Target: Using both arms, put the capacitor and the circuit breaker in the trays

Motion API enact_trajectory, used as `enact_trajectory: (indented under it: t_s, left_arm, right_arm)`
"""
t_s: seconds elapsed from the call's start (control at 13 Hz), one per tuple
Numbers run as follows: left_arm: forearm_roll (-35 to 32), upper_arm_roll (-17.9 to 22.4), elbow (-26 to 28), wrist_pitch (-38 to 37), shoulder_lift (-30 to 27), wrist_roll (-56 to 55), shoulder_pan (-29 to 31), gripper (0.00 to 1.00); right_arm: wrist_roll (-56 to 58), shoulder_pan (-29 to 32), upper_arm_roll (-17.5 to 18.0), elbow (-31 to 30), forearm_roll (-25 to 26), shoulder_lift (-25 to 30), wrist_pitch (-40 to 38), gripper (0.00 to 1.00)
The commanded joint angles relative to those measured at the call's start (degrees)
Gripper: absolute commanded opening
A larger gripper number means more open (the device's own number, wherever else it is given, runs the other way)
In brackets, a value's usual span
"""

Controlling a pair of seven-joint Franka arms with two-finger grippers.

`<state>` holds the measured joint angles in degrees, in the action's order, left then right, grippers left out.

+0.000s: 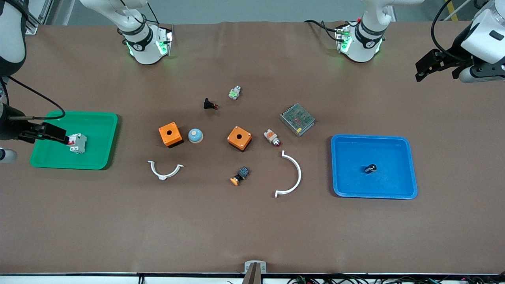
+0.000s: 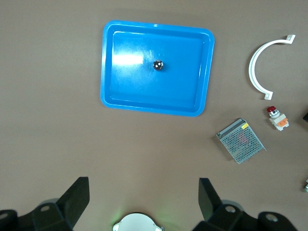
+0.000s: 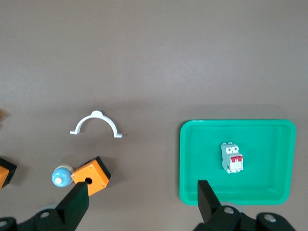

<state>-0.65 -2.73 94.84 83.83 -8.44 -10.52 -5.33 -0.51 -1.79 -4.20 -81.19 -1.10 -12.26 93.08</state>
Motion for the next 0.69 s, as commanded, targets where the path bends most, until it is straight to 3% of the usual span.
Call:
enact_trajectory:
  t_s: [0.0, 0.23, 0.62]
  left_arm:
    - [0.04, -1.22, 0.88, 0.81, -1.4, 1.03, 0.58, 1.0]
    - [0.47, -1.13, 0.44, 0.81, -0.61, 1.12, 0.76, 1.0]
    - [0.56, -0.87, -0.88, 0.72, -0.26, 1.12, 0.76, 1.0]
  right_arm:
    - [0.42, 1.27, 1.38, -10.04, 0.13, 6.98, 4.3, 1.0]
    - [0.42, 1.36, 1.38, -6.27, 0.13, 7.08, -0.43, 1.0]
    - [2.53, 1.27, 1.47, -6.18, 0.04, 7.69, -2.38, 1.0]
